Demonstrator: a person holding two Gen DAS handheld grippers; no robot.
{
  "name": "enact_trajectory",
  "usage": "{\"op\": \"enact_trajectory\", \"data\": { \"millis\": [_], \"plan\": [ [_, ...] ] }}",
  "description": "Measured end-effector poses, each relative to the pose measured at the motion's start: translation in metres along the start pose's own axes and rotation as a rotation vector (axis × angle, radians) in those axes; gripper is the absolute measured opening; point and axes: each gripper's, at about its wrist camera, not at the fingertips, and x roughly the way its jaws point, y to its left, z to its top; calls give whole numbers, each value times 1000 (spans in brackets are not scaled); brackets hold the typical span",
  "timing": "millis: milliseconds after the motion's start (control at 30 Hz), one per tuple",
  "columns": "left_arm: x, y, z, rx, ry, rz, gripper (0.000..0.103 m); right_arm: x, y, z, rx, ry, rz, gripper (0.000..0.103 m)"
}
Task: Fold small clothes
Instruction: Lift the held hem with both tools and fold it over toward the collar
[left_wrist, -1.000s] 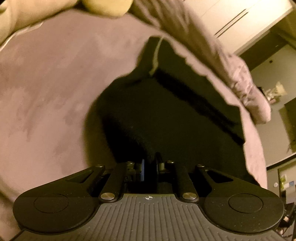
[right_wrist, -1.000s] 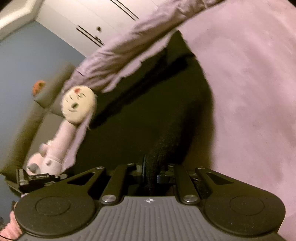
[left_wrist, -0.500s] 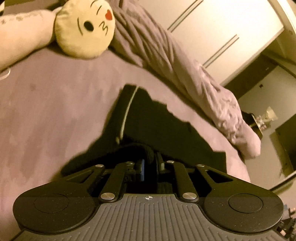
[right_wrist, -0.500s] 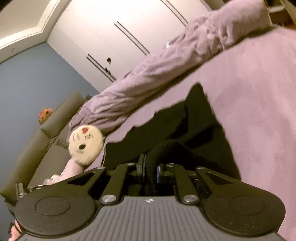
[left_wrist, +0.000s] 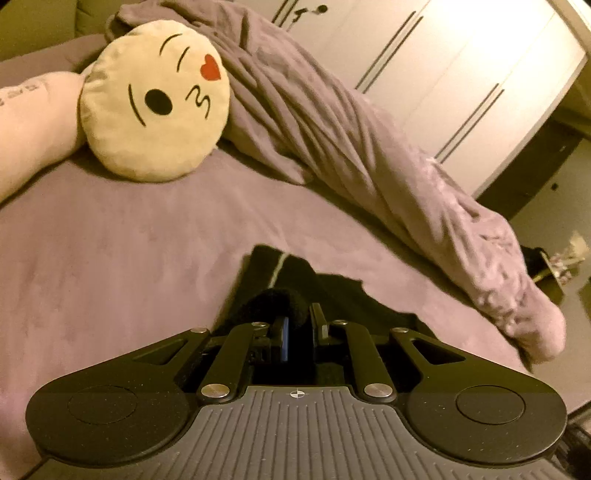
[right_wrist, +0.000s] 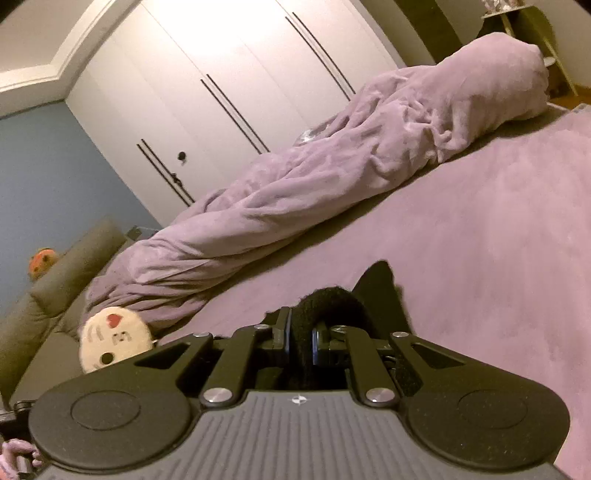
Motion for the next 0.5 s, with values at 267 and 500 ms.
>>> {"op": "enact_trajectory", "data": {
  "millis": [267,500],
  "plan": [
    [36,-4,25,-17,-53,65,13,44,-4,20,0,-42,-90,9],
    [56,-2,36,6,-103,169,6,72,-4,22,-67,-51,-178,9]
  ]
}}
